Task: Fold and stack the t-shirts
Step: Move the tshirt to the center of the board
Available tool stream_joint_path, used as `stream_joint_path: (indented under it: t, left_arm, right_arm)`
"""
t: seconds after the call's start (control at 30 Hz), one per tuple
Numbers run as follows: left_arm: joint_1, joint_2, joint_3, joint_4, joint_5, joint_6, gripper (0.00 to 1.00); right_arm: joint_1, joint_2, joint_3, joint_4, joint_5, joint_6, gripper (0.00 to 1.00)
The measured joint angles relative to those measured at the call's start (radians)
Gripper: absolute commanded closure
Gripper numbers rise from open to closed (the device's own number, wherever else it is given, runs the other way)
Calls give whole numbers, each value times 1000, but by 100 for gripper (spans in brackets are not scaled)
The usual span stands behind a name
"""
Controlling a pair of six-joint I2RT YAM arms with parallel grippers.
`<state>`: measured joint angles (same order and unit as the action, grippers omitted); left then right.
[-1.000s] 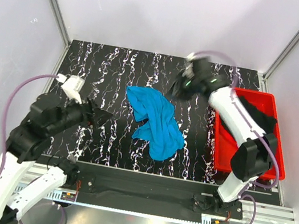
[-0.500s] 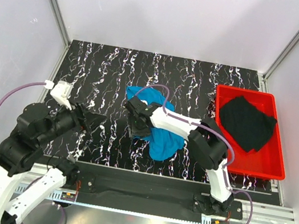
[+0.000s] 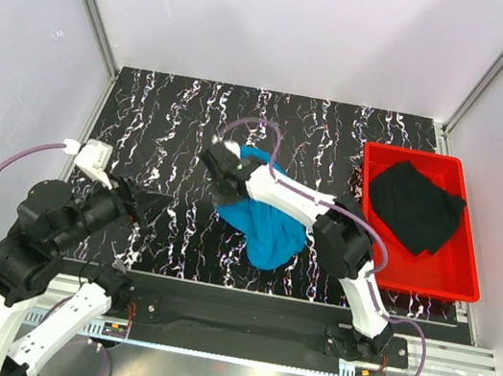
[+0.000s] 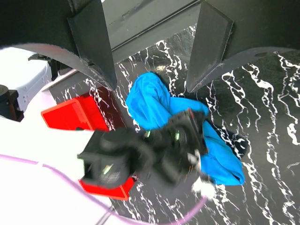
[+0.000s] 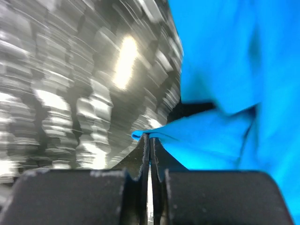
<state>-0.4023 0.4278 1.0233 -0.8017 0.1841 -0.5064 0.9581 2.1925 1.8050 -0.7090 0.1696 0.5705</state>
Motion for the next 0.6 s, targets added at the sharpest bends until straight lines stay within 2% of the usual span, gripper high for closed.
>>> stream_joint_path:
  t: [0.1,0.23,0.3,0.37,0.47,0.6]
  left_arm:
    - [0,-30,20,-16,-35,0,34]
    - [0,-91,61,-23,-101,1,34]
    - [0,-123,85,-21,-139,1,34]
    - [0,-145,103,-20,-169,1,34]
    - [0,-162,116,-20,-203,1,34]
    - [0,-159,116,-26,-234,7,32]
  right_arm:
    - [-16,-8,201,-11,-17,-71,100]
    - [-48,-16,706,-26,-61,-182,100]
    - [-57,-87,850,40,-69,-225,100]
    - [-60,-266,803,118,-72,-265,100]
    - [-65,-552,599,221,-61,-296,100]
    - [-95,-692,553,287,-34,-306,100]
